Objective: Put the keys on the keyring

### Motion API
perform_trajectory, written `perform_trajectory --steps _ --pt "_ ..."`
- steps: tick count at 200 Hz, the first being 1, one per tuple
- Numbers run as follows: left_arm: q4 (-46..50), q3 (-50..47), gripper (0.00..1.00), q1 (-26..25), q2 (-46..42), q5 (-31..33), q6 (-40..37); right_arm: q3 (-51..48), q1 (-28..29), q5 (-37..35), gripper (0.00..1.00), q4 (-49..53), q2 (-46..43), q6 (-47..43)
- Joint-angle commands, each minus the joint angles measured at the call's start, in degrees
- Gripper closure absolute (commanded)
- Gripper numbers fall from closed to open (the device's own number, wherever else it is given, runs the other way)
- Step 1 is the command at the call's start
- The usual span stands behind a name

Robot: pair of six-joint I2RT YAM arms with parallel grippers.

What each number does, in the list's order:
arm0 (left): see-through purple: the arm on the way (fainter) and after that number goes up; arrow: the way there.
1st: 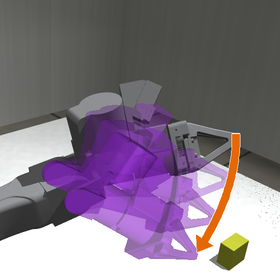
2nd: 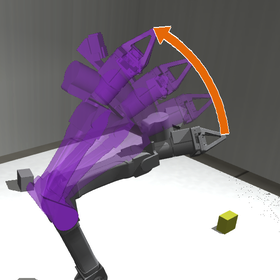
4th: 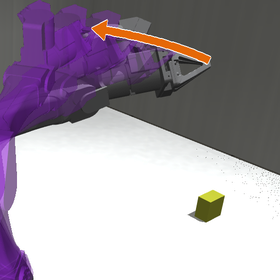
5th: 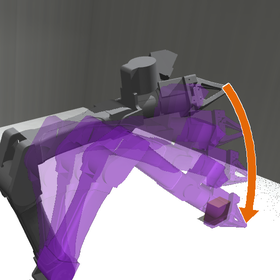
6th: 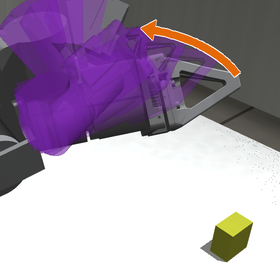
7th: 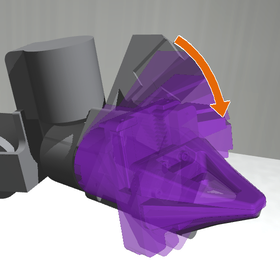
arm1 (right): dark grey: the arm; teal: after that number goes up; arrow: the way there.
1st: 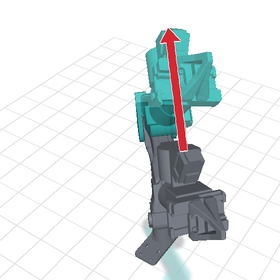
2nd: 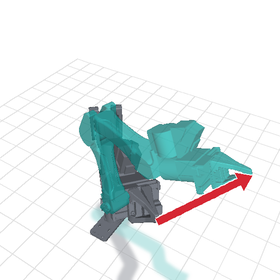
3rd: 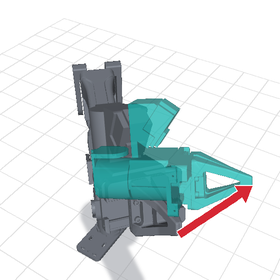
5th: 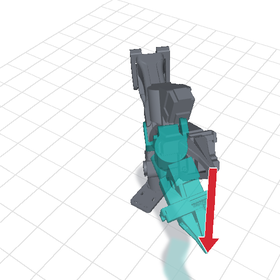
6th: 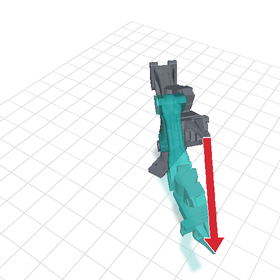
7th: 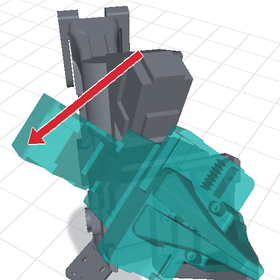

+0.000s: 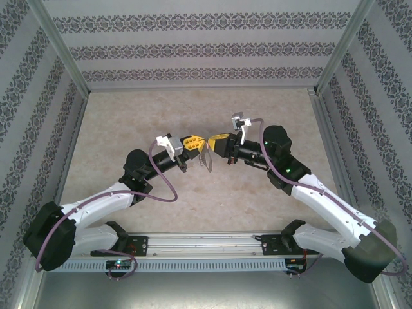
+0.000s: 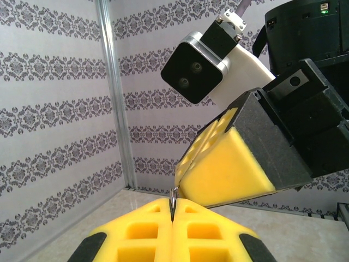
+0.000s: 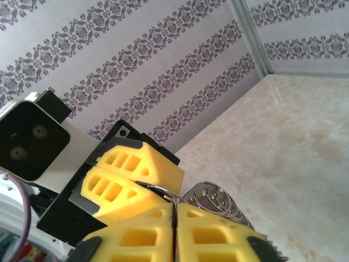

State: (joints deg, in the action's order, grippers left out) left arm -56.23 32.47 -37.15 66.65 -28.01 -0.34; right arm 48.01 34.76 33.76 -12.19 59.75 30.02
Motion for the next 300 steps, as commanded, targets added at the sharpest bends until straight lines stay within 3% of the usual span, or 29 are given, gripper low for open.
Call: perform_trajectory --steps 1,161,254,280,300 --pt "-4.8 -0.7 1.0 -0.8 -0.2 -0.5 1.2 1.6 0.3 -0.1 1.0 -1.2 -0.3 -0.4" --pt "-6.3 -1.2 1.0 -0.8 -1.0 0.1 1.5 -1.8 -4.6 -0.2 1.0 2.8 1.1 0.3" --pt "-6.7 -0.8 1.0 -0.8 -0.3 0.3 1.7 0.9 -3.4 8.4 1.0 4.4 5.7 -1.3" --pt "-7.0 -0.7 1.0 -0.8 0.0 0.3 1.9 -1.6 -8.7 7.5 0.72 4.2 2.3 0.1" --pt "-7.8 -0.7 1.0 -0.8 0.5 0.0 2.7 -3.2 -12.9 7.2 0.64 3.1 -1.5 2.1"
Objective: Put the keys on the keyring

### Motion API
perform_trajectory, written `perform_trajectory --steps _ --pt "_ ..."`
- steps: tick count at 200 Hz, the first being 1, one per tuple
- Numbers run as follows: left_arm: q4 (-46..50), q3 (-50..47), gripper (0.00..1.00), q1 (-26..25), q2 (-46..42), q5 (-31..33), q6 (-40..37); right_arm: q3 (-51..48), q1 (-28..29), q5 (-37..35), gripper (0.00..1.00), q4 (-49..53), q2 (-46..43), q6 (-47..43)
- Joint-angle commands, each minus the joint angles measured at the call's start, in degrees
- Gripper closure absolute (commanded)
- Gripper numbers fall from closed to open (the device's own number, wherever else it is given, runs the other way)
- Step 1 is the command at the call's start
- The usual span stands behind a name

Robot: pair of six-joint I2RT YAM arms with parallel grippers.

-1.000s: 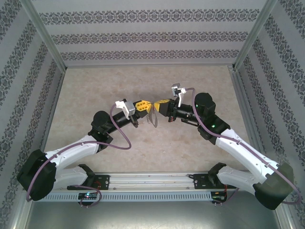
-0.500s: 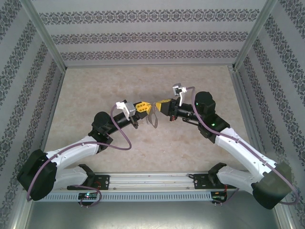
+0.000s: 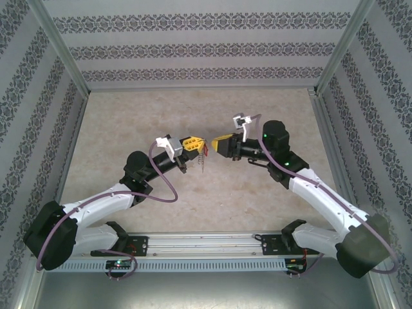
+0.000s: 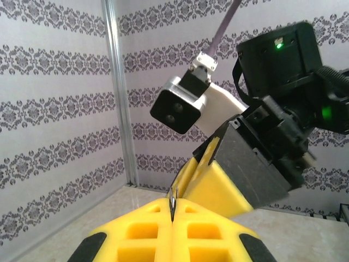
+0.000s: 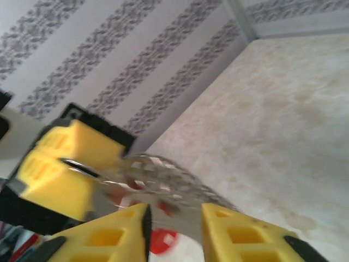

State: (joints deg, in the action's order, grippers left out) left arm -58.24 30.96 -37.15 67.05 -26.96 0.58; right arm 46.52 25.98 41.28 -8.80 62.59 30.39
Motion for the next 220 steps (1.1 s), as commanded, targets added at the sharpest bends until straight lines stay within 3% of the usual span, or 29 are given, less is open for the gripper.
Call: perform_trajectory --steps 1,58,80,114,189,220 --pt "-5.9 0.8 1.0 -0.8 0.2 -1.1 1.9 -1.8 -4.3 -0.4 0.64 -0.3 -4.5 1.8" --pt "-16.5 1.1 1.0 -0.6 6.7 -1.7 12.6 -2.3 -4.2 -6.6 0.56 -5.6 -6.6 5.4" --pt "-23.3 2.2 1.0 0.0 11.5 -5.0 20.7 -2.9 -3.2 -10.2 0.55 -9.0 -6.2 7.1" --pt "-23.4 5.7 1.0 0.4 14.8 -9.1 28.7 -3.3 -1.1 -11.7 0.55 -13.1 -4.8 8.4" --pt "-23.4 6.8 1.0 0.9 17.2 -2.9 43.2 -10.4 0.3 -20.4 0.55 -21.5 -4.9 13.2" --pt "-23.4 7.6 1.0 1.0 18.4 -2.1 49.3 -10.9 0.6 -19.3 0.56 -24.8 -3.9 15.4"
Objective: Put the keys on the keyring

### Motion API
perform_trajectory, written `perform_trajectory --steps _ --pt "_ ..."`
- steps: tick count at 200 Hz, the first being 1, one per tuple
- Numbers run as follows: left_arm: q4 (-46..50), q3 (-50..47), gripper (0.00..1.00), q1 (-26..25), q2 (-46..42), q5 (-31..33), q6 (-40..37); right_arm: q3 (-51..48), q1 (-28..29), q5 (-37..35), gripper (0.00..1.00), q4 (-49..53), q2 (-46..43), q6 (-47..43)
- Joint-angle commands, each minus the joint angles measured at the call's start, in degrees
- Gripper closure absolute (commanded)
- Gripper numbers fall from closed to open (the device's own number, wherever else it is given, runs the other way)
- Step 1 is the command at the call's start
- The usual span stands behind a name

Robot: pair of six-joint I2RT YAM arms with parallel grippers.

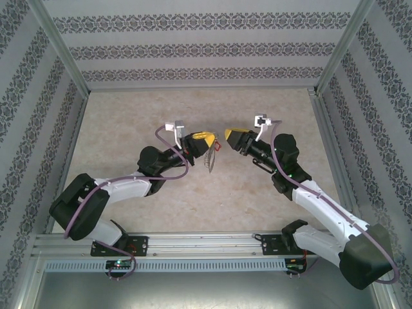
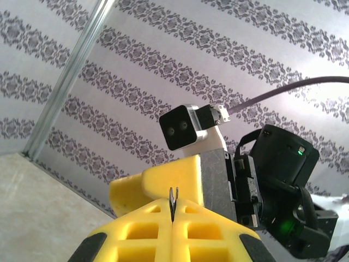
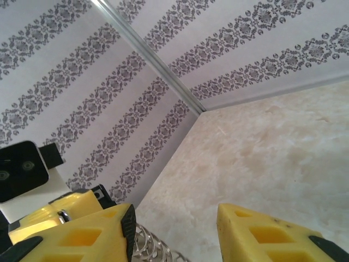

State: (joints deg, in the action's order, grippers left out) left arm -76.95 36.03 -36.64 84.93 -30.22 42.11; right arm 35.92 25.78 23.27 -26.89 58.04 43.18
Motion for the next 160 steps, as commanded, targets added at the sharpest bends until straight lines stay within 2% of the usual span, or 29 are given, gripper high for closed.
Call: perform_trajectory --steps 1,57,119,160 --pt "-4.7 2.6 1.0 0.4 0.5 1.2 7.8 -0.3 0.8 -1.3 0.56 -6.8 0.6 2.7" --pt "-4.8 3.8 1.0 0.5 1.5 3.0 12.8 -0.6 2.2 -0.4 0.58 -10.5 1.7 4.1" --pt "-4.8 3.9 1.0 0.5 1.9 3.3 13.5 0.9 3.6 2.7 0.6 -12.0 2.5 4.0" --pt "-4.7 4.1 1.0 0.5 1.8 3.1 13.4 2.5 4.7 4.5 0.67 -12.5 4.4 3.9"
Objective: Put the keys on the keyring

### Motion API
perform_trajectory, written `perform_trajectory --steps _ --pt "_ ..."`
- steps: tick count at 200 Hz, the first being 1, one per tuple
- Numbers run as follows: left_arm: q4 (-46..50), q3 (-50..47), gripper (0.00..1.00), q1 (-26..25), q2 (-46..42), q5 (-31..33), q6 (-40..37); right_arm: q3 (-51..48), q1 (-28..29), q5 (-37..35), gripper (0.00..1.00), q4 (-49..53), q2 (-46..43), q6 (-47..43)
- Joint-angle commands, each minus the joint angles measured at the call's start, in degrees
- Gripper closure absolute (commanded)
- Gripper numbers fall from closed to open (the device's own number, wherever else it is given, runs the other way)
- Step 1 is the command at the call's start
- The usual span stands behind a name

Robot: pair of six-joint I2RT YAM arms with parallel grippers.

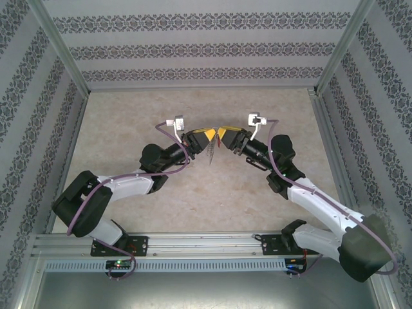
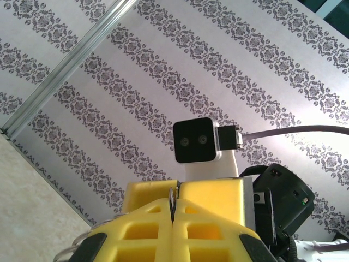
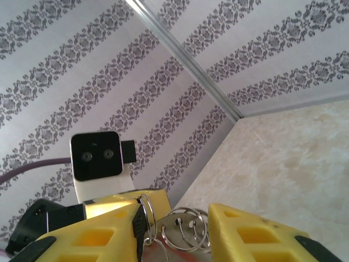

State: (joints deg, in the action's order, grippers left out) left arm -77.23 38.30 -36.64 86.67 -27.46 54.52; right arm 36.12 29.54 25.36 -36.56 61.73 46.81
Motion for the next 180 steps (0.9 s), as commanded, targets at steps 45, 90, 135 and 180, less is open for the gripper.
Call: perform_trajectory --steps 45,90,135,180 --pt "-4.4 1.9 1.0 0.5 0.0 0.4 0.8 2.4 1.2 3.5 0.77 -2.6 0.6 0.1" --pt "-4.5 2.1 1.0 0.5 0.2 0.2 0.8 2.5 1.2 4.2 0.96 -2.6 0.6 0.0" --pt "-4.4 2.3 1.0 0.5 1.0 -0.7 1.2 3.0 1.3 4.1 1.0 -3.3 1.2 0.5" --pt "-4.3 1.8 0.87 0.7 0.2 0.4 -0.2 3.5 0.6 2.2 1.0 0.5 1.3 -0.8"
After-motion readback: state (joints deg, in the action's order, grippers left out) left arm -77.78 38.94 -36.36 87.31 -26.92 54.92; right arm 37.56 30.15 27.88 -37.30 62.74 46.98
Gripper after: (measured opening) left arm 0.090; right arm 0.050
